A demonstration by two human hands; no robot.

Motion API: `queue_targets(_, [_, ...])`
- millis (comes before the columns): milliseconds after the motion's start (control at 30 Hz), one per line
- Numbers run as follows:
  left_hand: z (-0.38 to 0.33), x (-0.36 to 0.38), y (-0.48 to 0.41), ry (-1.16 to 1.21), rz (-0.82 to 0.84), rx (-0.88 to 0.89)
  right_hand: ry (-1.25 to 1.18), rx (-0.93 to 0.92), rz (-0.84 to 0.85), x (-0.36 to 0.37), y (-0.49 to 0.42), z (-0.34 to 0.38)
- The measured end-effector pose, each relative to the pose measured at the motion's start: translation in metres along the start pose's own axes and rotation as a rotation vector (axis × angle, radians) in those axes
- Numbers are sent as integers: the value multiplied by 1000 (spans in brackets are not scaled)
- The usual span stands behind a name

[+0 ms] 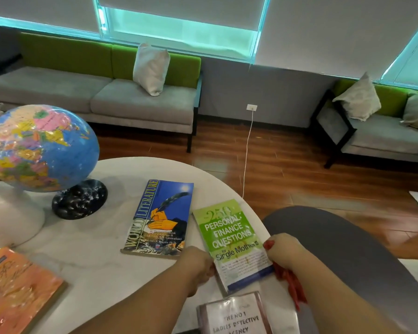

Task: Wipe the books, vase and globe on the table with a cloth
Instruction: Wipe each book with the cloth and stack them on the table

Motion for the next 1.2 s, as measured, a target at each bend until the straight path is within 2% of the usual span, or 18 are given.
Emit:
queue_targets(133, [1,11,11,133,101,-5,-303,-32,41,5,0,-11])
queue_targets(200, [0,16,17,172,147,5,-531,-2,83,6,5,-18])
queue_targets(267, [-1,15,14,109,156,51,-757,42,177,8,11,-27])
queue_targets(367, [-6,8,14,97,189,78,-914,45,370,7,20,-35])
queue_targets(433, [-7,5,17,58,253,55,-955,13,435,8,22,-36])
queue_targets(500, [-10,-3,16,-143,220,125,-974,-18,408,9,20,-36])
queue_targets(533, [-19,-10,10,-346,118,266,-977,-23,381,10,21,-35])
queue_targets(567, [-32,-23,5,-576,-52,446,-973,-25,353,11,20,-36])
queue_targets(600, [-47,-41,4,-742,-249,620,-963,-24,327,11,20,-38])
queue_targets(633, [-59,-61,3,-809,-417,727,-952,-19,302,12,19,-40])
queue_targets(667, [-68,-84,-1,-802,-546,728,-944,-12,279,11,20,-42])
queue_targets(700, [-70,-107,-9,-768,-600,649,-939,-6,260,11,19,-45])
queue_targets(767, [-63,-134,-24,-768,-514,468,-934,-3,235,13,19,-50])
queue_targets(800, [-59,-136,-28,-826,-458,446,-929,-3,222,13,20,-51])
queue_targets(900, [-48,-125,-33,-983,-407,485,-915,-8,192,14,21,-56])
queue_targets(1000, [-46,-113,-33,-1000,-443,508,-907,3,184,13,23,-61])
queue_targets(1200, [-40,-99,-31,-1052,-359,521,-919,9,171,12,24,-62])
Point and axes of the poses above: each hand's wrist, its own y-axis away from the middle knuckle, its own x-axis out of the palm, z = x × y, the point moved 4 cm from there along -y, towards the middle knuckle, and after that the axes turned 12 degrees about y, right-handed, at the moved point
